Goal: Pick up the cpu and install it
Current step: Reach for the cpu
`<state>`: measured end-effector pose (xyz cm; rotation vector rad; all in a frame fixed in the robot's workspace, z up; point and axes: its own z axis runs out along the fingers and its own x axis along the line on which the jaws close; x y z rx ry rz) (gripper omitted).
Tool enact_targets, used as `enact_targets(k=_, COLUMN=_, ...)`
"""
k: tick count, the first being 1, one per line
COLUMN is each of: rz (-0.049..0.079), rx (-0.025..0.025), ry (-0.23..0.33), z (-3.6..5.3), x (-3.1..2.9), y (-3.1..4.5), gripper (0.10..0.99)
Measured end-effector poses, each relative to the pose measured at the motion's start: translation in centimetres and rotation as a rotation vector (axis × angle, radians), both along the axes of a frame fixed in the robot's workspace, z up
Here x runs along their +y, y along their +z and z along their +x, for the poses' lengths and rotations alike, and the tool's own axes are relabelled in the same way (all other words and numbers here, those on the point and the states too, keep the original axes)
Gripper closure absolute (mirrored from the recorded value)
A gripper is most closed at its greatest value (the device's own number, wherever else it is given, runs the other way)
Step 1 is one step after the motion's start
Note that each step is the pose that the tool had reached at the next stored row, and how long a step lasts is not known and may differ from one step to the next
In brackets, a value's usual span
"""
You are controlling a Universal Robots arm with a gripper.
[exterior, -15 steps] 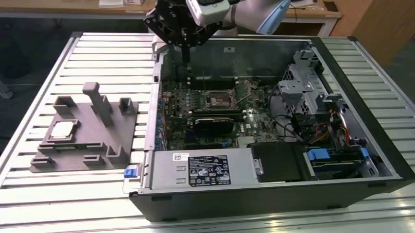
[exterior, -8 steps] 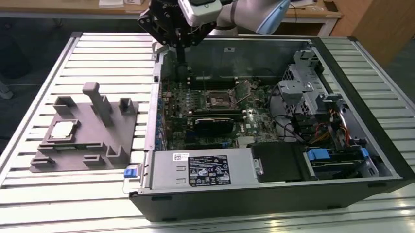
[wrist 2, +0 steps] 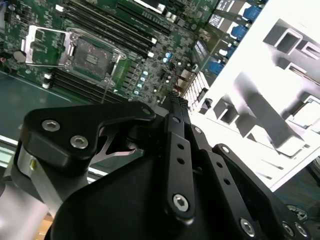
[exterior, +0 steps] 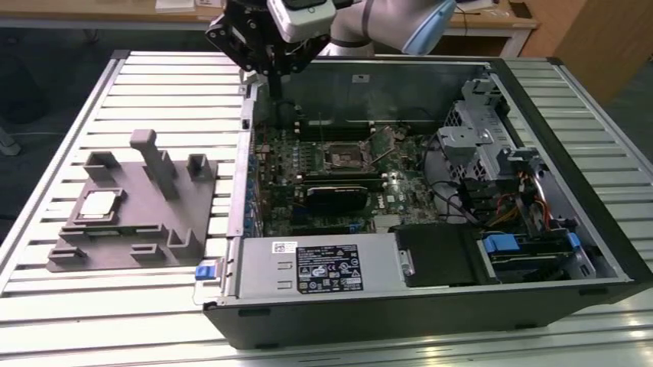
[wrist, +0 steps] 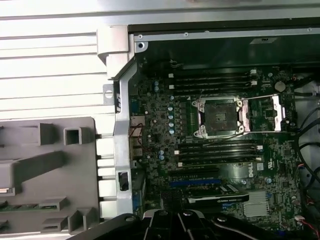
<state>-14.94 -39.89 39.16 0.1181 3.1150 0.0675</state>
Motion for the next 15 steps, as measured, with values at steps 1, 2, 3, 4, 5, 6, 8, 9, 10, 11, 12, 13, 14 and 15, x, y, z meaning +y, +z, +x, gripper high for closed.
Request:
enact_targets(k=1, rz=0.0, rx=0.0001, ry=0.0, z=-0.25, x=0.0, y=-0.01, gripper=0.98)
enact_targets(k=2, rz=0.0, rx=0.0002, ry=0.0, z=-0.52, x=0.0, y=-0.03, gripper=0.98)
enact_targets(k=3, rz=0.0, rx=0.0003, ry=0.0, z=-0.83, x=0.0, y=-0.04, gripper=0.98)
enact_targets(k=4, rz=0.0, rx=0.0004, ry=0.0, z=-1.11, x=0.0, y=-0.06, gripper=0.98)
enact_targets(k=5, rz=0.0, rx=0.0005, ry=0.0, z=-1.41, x=0.0, y=-0.08, gripper=0.98)
enact_targets(k=6, rz=0.0, rx=0.0006, ry=0.0, z=-1.69, x=0.0, y=-0.1, gripper=0.98)
enact_targets(k=8, rz=0.0, rx=0.0009, ry=0.0, z=-2.19, x=0.0, y=-0.13, gripper=0.98)
enact_targets(k=9, rz=0.0, rx=0.0012, ry=0.0, z=-2.42, x=0.0, y=-0.15, gripper=0.98)
enact_targets(k=10, rz=0.0, rx=0.0014, ry=0.0, z=-2.64, x=0.0, y=-0.16, gripper=0.98)
enact_targets(k=11, rz=0.0, rx=0.0017, ry=0.0, z=-2.85, x=0.0, y=-0.19, gripper=0.98)
enact_targets(k=12, rz=0.0, rx=0.0022, ry=0.0, z=-3.06, x=0.0, y=-0.2, gripper=0.98)
enact_targets(k=13, rz=0.0, rx=0.0027, ry=0.0, z=-3.25, x=0.0, y=-0.21, gripper=0.98)
enact_targets(k=14, rz=0.0, rx=0.0034, ry=0.0, z=-3.44, x=0.0, y=-0.23, gripper=0.98)
enact_targets(k=15, rz=0.0, rx=0.0038, ry=0.0, z=-3.63, x=0.0, y=-0.25, gripper=0.98)
